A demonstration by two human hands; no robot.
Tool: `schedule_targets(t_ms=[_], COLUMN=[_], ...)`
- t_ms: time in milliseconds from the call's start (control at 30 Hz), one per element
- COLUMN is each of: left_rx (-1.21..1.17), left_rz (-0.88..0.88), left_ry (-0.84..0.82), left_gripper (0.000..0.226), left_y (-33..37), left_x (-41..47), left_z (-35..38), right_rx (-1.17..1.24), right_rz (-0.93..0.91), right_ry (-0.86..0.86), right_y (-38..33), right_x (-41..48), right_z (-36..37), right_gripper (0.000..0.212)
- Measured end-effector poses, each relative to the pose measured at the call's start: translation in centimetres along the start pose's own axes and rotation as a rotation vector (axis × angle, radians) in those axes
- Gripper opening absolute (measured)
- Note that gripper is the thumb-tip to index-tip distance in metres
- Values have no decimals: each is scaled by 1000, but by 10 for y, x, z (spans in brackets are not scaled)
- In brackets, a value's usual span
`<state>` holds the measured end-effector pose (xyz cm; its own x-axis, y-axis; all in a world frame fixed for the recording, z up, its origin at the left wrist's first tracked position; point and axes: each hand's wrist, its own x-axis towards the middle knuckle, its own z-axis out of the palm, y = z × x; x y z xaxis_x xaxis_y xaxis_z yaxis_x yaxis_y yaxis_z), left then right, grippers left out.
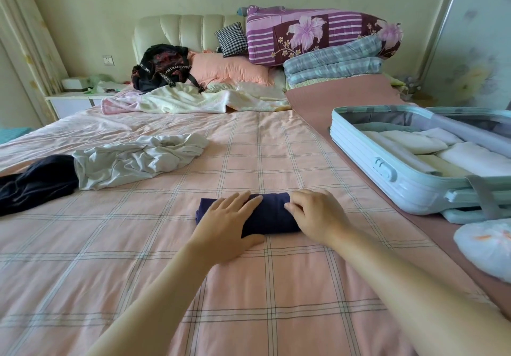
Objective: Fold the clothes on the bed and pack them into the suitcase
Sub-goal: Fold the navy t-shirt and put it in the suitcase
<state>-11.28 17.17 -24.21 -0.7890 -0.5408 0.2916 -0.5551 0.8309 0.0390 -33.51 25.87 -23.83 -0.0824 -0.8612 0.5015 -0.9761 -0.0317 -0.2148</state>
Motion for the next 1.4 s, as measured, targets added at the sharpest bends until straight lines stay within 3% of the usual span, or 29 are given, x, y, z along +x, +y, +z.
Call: schedule_targets(t_ms=[167,267,400,433,500,567,633,733,867,1000,1100,1200,1300,1400], left_rx=[-124,-111,-126,-136,-107,-56,-17,32,22,-60,-87,47,-7,-302], left_rz=[-81,-63,-63,-64,-78,-111,-149,-168,-180,-242,-278,-415,-570,-688], left_ry=[-32,-36,-43,-39,-72,-129,-157,-129,-67,-102,-125,-152,-113,-29], left_gripper=[83,81,78,78,84,87,83,69,57,58,75,74,57,45], left_y=[-13,-10,-13,-13,-15,-18,-23,-30,-44,-57,-57,-47,-34,-14], left_x=[-6,-4,-3,-3,-3,-2,-1,-5,-21,-41,-54,-65,-76,-79], left_z=[-3,-5,-8,-9,-10,-10,-11,-17,-21,-25,-28,-39,-43,-36], right_rx=[85,-62,-217,-181,-117,-178,-219,-249,-293,-189,156,189,170,168], right_rz=[136,240,112,43,-85,-129,-99,-59,-234,-371,-163,1,153,134], right_ry=[-74,-221,18,41,-117,-328,-399,-337,-299,-386,-381,-287,-499,-550], right_y=[18,11,-4,-8,-17,-28,-34,-36,-59,-90,-98,-100,-108,-116], right_x=[-4,-8,-3,-2,-1,-2,1,6,7,-9,-13,-6,-6,-11], right_z=[-12,-10,-2,-2,0,4,7,8,-20,-39,-31,-17,-6,-2], right_gripper=[35,34,25,39,77,89,80,62,18,46,50,19,53,58])
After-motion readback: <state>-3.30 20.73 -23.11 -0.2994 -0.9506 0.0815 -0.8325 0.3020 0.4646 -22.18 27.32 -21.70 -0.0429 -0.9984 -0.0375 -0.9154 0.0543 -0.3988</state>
